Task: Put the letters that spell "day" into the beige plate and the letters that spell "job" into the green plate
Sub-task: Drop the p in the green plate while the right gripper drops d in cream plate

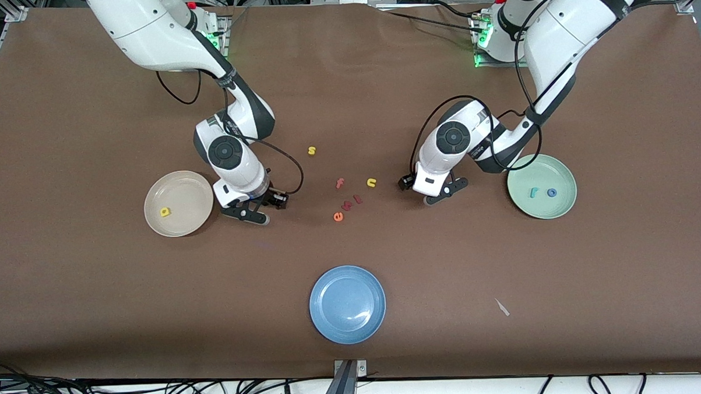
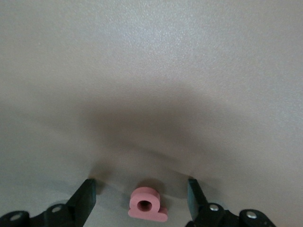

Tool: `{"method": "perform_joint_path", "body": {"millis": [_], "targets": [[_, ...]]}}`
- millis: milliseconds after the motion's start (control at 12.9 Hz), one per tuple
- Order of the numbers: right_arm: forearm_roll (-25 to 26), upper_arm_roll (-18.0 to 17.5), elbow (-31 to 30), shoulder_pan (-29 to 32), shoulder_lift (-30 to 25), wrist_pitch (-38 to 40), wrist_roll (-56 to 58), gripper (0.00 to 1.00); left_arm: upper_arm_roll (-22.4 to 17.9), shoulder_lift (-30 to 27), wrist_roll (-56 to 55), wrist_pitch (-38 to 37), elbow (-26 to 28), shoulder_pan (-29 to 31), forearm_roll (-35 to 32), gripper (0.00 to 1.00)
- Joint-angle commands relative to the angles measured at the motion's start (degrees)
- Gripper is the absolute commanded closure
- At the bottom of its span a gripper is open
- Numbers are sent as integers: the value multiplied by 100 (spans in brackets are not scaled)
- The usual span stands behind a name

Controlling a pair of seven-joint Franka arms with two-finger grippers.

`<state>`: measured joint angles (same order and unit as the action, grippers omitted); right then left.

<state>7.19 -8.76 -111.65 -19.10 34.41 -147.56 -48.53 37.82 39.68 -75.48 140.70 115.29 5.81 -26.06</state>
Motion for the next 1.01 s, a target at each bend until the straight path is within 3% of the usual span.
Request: {"method": "perform_joint_path", "body": {"millis": [0, 155, 388, 621, 931], "targets": [[99, 32, -226, -50, 13, -72, -112, 76, 15, 30, -221, 11, -51, -124, -93, 14], [99, 32, -226, -50, -30, -63, -104, 80, 15, 31, -230, -33, -42, -151, -93, 25], [90, 41, -217, -33, -223, 16, 10, 80, 15, 39, -221, -42, -42, -151, -93, 59], [81, 32, -165, 230, -688, 796, 588, 80, 6, 39, -178, -42, -42, -133, -93, 85], [90, 32, -208, 994, -1435, 1999, 2423, 79, 24, -39, -134, -156, -173, -28, -93, 98]]}}
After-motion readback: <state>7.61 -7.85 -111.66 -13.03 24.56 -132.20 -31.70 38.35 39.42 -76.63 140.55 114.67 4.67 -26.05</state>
